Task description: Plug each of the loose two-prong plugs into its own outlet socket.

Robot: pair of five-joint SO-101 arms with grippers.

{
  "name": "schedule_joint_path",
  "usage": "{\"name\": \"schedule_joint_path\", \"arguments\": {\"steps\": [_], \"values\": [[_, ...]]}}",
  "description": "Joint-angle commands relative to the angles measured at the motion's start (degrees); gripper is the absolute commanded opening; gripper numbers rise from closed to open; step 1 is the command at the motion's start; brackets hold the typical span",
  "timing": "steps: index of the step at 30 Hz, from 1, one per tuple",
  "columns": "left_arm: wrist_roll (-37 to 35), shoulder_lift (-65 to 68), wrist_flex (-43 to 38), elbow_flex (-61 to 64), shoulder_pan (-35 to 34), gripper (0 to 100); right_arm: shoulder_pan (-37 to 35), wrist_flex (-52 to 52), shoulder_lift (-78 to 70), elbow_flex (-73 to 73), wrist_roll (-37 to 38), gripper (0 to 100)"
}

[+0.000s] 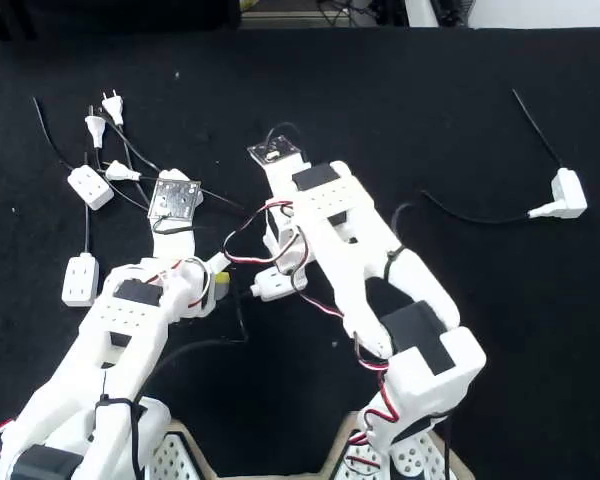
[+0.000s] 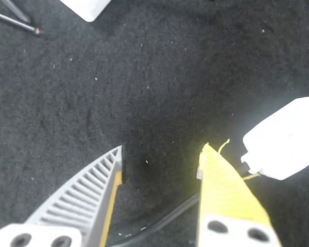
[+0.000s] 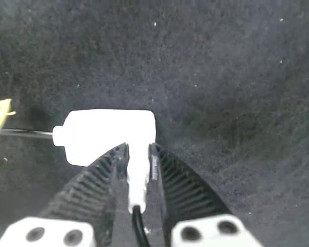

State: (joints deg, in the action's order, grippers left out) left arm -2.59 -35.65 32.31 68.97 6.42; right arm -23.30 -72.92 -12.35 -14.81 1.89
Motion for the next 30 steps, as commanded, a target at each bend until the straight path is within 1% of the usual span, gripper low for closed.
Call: {"name": "schedule_joint_path", "arguments": {"steps": [1,4,6,11,15,17,19,22,26,30], "values": [[-0.53,-1.76,-0.35,-1.1,-0.92,24,-0.35,0.97,0.66,0.66,0.35,4.9],[-5.45,-1.76,0.18,-2.33,-5.85,24,-2.46,0.97,0.75,0.66,0.18,15.8],[-8.53,-1.76,1.67,-3.74,-9.98,24,-3.6,0.97,0.84,0.84,0.35,19.4],[-14.77,-1.76,2.9,-5.76,-18.42,24,-4.48,0.97,4.0,2.24,0.0,15.0],[-18.9,-1.67,2.64,-6.99,-24.75,24,-4.4,-1.23,9.01,3.3,0.35,14.9],[-21.19,-1.67,2.55,-6.99,-26.77,24,-4.48,-2.99,11.3,4.26,1.14,15.0],[-22.86,-1.67,2.55,-6.99,-28.09,24,-5.27,-3.96,13.14,4.53,4.57,17.5],[-23.38,-1.58,2.55,-6.99,-28.44,24,-7.21,-4.04,15.08,4.18,9.14,24.3],[-23.38,-1.49,2.46,-6.99,-28.44,24,-9.23,-4.04,15.6,4.09,20.92,29.1],[-23.38,-1.58,2.46,-6.99,-29.93,24,-9.32,-4.04,15.6,2.77,34.11,27.9]]}}
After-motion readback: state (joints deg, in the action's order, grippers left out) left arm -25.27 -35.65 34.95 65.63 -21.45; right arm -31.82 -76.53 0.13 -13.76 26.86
